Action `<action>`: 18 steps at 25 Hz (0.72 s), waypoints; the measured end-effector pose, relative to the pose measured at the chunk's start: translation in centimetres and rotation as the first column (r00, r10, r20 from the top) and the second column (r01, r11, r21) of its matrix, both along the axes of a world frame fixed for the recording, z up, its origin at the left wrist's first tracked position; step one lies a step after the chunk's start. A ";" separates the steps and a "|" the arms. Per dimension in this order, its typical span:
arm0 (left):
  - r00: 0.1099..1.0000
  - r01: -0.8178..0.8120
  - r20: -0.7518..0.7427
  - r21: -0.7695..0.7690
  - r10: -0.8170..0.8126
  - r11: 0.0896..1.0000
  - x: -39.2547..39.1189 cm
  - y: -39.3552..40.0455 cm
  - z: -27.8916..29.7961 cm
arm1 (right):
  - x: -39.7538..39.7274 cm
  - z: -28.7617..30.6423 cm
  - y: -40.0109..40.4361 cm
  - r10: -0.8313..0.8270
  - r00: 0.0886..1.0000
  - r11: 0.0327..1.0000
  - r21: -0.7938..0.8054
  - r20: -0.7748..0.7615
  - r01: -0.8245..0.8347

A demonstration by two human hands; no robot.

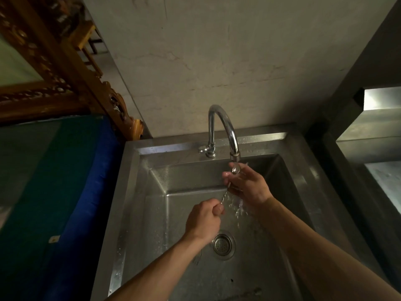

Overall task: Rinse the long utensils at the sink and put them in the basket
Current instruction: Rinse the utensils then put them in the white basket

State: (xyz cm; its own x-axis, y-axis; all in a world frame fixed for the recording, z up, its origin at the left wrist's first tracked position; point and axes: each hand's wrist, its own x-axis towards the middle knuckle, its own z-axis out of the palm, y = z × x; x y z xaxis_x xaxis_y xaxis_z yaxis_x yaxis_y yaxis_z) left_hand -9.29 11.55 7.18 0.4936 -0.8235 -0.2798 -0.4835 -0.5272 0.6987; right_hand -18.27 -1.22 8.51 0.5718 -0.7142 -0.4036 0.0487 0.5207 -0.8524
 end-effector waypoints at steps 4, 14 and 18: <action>0.999 0.045 0.033 -0.048 -0.043 0.998 1.0 0.1 0.1 | 0.5 0.0 -0.5 -0.063 0.997 0.998 -0.028 -0.053 0.061; 0.993 0.088 0.085 -0.103 -0.079 0.991 1.9 -0.7 0.6 | 0.9 0.1 -0.4 -0.054 0.989 0.995 -0.085 -0.141 0.042; 0.992 0.064 0.114 -0.135 -0.049 0.989 2.2 -1.3 0.6 | 0.6 0.6 -0.9 0.175 0.970 0.977 -0.090 -0.166 -0.192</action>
